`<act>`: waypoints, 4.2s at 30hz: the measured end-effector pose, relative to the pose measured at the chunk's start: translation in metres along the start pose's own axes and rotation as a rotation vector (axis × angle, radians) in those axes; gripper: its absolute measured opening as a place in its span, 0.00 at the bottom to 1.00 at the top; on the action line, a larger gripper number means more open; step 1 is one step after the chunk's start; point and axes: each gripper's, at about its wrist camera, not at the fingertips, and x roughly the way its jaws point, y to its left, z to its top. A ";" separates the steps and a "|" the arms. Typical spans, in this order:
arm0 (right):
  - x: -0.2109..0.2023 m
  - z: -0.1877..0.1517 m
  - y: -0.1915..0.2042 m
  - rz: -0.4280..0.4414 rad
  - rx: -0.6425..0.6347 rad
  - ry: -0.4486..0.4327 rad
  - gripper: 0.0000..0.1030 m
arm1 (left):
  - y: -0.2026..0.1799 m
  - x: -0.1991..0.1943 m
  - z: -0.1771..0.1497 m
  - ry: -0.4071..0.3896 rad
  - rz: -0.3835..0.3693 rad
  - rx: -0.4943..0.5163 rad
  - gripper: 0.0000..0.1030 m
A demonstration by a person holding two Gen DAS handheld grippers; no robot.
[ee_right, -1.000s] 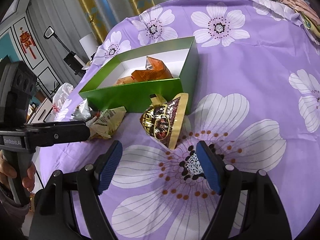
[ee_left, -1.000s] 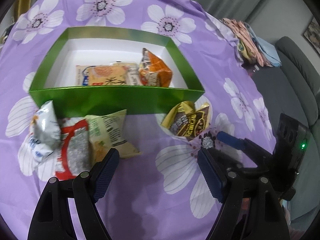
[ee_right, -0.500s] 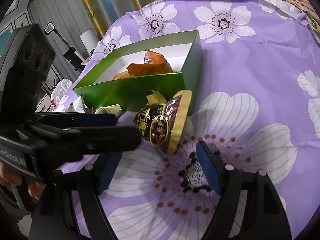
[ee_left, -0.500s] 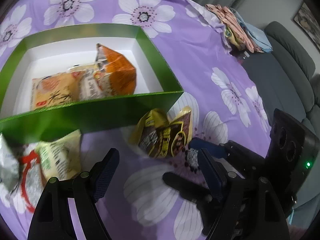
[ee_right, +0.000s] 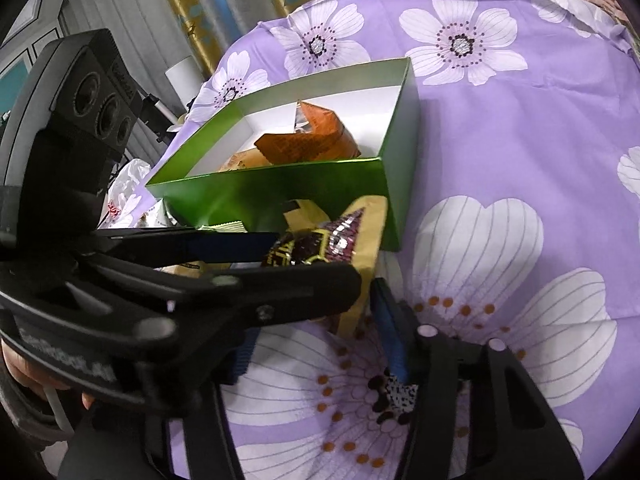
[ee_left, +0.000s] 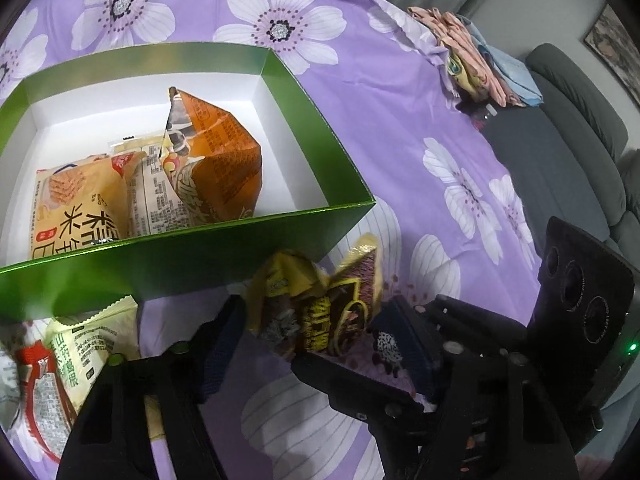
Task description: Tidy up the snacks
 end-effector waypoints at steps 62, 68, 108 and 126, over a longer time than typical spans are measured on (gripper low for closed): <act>-0.022 0.072 0.079 0.058 -0.211 -0.153 0.38 | 0.021 -0.109 0.026 -0.266 0.052 0.018 0.53; -0.006 0.094 0.081 0.054 -0.231 -0.148 0.38 | 0.038 -0.108 0.046 -0.273 0.041 0.008 0.53; 0.068 0.104 0.072 0.052 -0.195 0.042 0.39 | 0.099 -0.059 0.052 -0.156 0.036 -0.148 0.53; 0.064 0.103 0.073 0.032 -0.181 0.045 0.42 | 0.098 -0.056 0.054 -0.138 0.061 -0.171 0.61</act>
